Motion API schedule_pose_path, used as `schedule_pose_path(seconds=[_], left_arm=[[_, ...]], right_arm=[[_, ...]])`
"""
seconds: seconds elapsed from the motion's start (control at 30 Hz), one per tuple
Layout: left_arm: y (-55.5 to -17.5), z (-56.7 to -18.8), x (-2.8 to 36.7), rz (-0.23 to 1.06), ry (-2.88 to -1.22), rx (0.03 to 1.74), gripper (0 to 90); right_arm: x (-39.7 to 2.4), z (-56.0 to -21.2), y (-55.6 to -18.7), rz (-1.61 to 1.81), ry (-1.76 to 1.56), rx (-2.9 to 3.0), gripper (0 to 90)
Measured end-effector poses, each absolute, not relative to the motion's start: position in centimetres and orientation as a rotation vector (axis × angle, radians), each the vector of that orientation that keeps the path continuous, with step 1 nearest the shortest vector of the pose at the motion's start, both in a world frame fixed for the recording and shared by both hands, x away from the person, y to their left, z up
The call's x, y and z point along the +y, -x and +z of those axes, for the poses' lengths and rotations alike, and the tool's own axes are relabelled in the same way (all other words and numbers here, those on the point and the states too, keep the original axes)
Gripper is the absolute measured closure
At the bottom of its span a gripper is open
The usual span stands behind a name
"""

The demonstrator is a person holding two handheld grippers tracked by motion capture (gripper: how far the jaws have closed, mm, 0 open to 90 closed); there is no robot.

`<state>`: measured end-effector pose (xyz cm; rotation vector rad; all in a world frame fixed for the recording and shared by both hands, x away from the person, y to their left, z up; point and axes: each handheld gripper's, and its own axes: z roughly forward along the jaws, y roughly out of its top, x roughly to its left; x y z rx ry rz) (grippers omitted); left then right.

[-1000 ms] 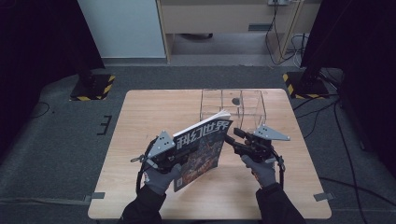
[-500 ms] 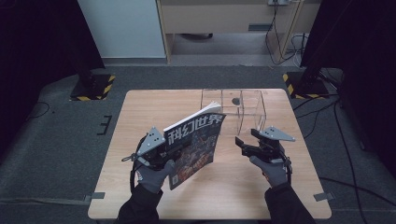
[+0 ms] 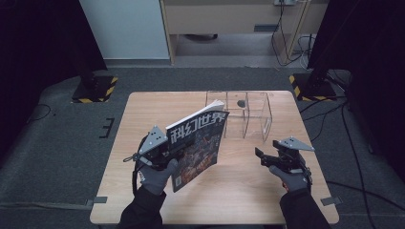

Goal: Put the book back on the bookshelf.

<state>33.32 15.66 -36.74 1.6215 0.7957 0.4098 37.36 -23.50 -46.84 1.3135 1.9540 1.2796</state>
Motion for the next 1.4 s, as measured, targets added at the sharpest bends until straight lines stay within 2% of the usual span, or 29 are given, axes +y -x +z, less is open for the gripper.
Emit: schedule_pose_path(seconds=[0.77,1.4], left_arm=[[-36.3,-34.1,16.4,0.478,-1.545,0.865,81.7],[-39.0,-32.2,14.7,0.511,-1.505,0.878,81.7]], right_arm=[[-25.9,-49.1,-36.8,1.155,-1.376,1.949,12.8],[-25.6,-50.2,-37.0,1.097,-1.384,1.995,11.2]])
